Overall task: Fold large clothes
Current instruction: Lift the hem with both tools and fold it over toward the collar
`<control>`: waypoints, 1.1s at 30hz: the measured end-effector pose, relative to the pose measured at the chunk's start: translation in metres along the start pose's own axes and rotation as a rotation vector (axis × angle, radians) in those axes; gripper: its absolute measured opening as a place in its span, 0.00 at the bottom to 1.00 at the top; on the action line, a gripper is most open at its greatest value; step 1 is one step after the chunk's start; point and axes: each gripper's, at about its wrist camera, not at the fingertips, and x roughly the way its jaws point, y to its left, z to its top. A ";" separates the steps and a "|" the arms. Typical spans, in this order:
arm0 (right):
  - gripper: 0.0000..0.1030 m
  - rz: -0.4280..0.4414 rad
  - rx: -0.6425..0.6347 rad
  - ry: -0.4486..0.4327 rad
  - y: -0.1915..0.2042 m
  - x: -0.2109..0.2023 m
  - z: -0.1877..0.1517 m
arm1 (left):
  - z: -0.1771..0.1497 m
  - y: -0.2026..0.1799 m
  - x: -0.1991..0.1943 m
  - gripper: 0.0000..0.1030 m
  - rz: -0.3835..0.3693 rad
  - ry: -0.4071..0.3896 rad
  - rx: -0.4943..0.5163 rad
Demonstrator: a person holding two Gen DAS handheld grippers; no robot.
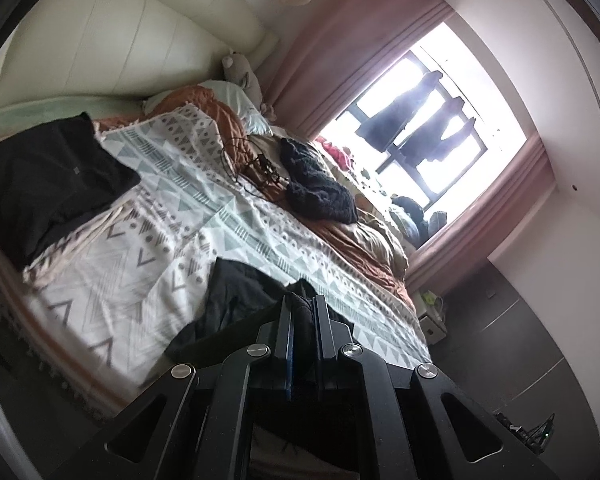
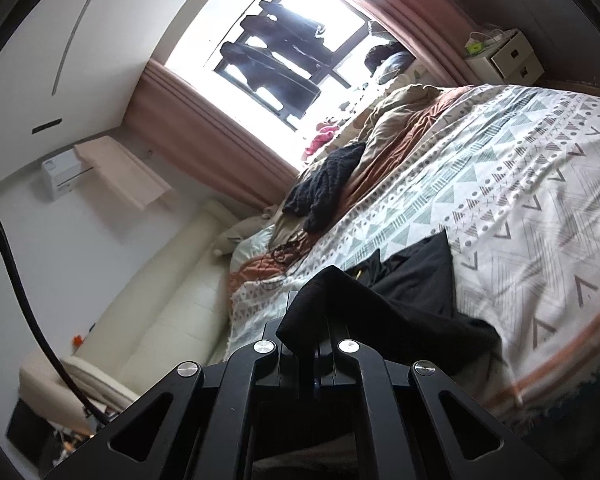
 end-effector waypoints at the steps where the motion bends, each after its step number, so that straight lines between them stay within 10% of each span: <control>1: 0.04 -0.003 0.006 -0.003 0.000 0.006 0.005 | 0.006 -0.003 0.007 0.07 0.003 -0.001 0.003; 16: 0.04 -0.049 0.049 -0.041 -0.017 0.117 0.074 | 0.060 -0.021 0.123 0.07 0.074 0.011 0.034; 33: 0.04 -0.223 0.077 0.076 -0.093 0.258 0.083 | 0.055 0.048 0.280 0.07 0.220 0.159 0.007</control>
